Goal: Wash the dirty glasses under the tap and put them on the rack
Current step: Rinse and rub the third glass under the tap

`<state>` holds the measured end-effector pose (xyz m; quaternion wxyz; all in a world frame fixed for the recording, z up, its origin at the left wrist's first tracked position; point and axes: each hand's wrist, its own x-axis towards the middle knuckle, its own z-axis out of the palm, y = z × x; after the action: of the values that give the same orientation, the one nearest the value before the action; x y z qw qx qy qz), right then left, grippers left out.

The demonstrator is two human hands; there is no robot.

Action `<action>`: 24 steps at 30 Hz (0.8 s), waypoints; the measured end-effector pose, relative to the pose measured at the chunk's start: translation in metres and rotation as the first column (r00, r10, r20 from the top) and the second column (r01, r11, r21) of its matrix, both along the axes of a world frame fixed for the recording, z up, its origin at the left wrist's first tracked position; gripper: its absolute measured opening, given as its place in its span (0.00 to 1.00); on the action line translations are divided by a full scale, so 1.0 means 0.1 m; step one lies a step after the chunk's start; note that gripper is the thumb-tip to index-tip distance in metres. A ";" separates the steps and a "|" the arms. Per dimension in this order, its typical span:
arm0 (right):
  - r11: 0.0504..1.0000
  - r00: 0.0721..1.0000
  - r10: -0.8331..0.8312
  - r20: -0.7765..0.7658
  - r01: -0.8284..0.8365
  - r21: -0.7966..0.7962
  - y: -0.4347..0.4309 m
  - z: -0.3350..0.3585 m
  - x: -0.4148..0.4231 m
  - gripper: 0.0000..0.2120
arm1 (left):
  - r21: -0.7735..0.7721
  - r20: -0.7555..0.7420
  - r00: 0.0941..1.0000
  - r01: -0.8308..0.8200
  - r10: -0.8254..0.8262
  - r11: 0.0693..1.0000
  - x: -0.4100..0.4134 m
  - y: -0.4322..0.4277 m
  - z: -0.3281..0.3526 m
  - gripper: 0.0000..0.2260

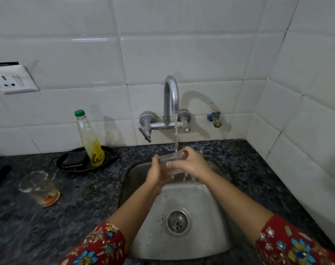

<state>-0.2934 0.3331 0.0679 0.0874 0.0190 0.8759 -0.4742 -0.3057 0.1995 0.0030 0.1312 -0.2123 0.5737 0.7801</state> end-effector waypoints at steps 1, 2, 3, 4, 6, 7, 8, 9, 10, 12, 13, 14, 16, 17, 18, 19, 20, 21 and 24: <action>0.994 0.997 -0.012 -0.080 0.020 0.111 -0.06 0.03 -0.03 0.36 | 0.061 0.037 0.999 0.006 -0.009 0.998 0.02 0.00 0.00 0.30; 0.976 0.988 -0.005 -0.153 0.038 0.214 -0.13 0.08 -0.06 0.33 | 0.135 0.076 0.997 -0.001 -0.010 0.991 0.03 0.00 0.02 0.30; 0.952 0.978 0.018 -0.208 0.047 0.304 -0.20 0.14 -0.08 0.29 | 0.203 0.118 0.993 -0.023 -0.001 0.979 0.05 0.01 0.04 0.31; 0.925 0.971 0.046 -0.236 0.047 0.377 -0.26 0.20 -0.11 0.25 | 0.247 0.157 0.988 -0.051 0.012 0.968 0.05 0.01 0.05 0.31; 0.893 0.965 0.078 -0.251 0.044 0.448 -0.33 0.29 -0.15 0.23 | 0.292 0.174 0.984 -0.078 0.028 0.953 0.01 0.00 0.05 0.32; 0.888 0.964 0.084 -0.252 0.042 0.457 -0.33 0.29 -0.18 0.24 | 0.290 0.167 0.986 -0.078 0.030 0.954 -0.01 -0.01 0.06 0.32; 0.888 0.964 0.091 -0.251 0.036 0.458 -0.32 0.28 -0.19 0.24 | 0.287 0.158 0.987 -0.076 0.031 0.955 -0.02 -0.02 0.05 0.31; 0.900 0.963 0.087 -0.255 0.034 0.434 -0.30 0.25 -0.18 0.25 | 0.276 0.148 0.988 -0.083 0.043 0.958 -0.02 -0.02 0.04 0.30; 0.925 0.964 0.068 -0.256 0.035 0.378 -0.27 0.22 -0.15 0.26 | 0.275 0.135 0.989 -0.090 0.055 0.957 -0.03 -0.02 0.04 0.29; 0.974 0.974 0.024 -0.224 0.029 0.226 -0.16 0.14 -0.08 0.31 | 0.275 0.102 0.992 -0.100 0.074 0.956 -0.04 -0.03 0.07 0.27; 0.984 0.982 0.015 -0.187 0.019 0.178 -0.09 0.10 -0.03 0.32 | 0.275 0.074 0.994 -0.092 0.074 0.957 -0.07 -0.03 0.08 0.27; 0.985 0.989 0.024 -0.143 0.001 0.173 -0.02 0.05 0.01 0.32 | 0.277 0.044 0.997 -0.068 0.059 0.958 -0.09 -0.02 0.11 0.28; 0.973 0.994 0.057 -0.098 -0.033 0.228 0.09 -0.11 0.12 0.27 | 0.276 0.018 1.000 -0.016 0.011 0.961 -0.05 0.04 0.20 0.28; 0.968 0.993 0.057 -0.107 -0.029 0.248 0.11 -0.17 0.18 0.25 | 0.256 0.013 1.000 0.001 -0.005 0.967 -0.04 0.08 0.25 0.27; 0.969 0.993 0.042 -0.114 -0.013 0.248 0.11 -0.24 0.23 0.23 | 0.224 0.002 1.000 0.018 -0.019 0.974 -0.04 0.12 0.26 0.27; 0.972 0.991 0.023 -0.129 0.008 0.236 0.11 -0.30 0.28 0.22 | 0.182 -0.011 0.999 0.037 -0.036 0.983 -0.03 0.16 0.27 0.27; 0.978 0.994 0.006 -0.112 0.017 0.206 0.10 -0.33 0.32 0.21 | 0.149 -0.027 0.999 0.045 -0.042 0.988 -0.01 0.19 0.30 0.25; 0.995 0.998 0.001 -0.065 0.006 0.101 0.11 -0.35 0.34 0.20 | 0.132 -0.042 0.997 0.069 -0.064 0.989 0.00 0.20 0.31 0.21; 0.847 0.949 0.166 0.267 0.001 -0.531 0.15 -0.29 0.38 0.09 | 0.294 -0.094 0.977 0.211 -0.192 0.932 0.02 0.15 0.32 0.09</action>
<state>-0.2559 0.3484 0.0385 0.2431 0.0289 0.6889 -0.6822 -0.3033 0.2148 0.0354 0.2229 -0.1047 0.4701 0.8476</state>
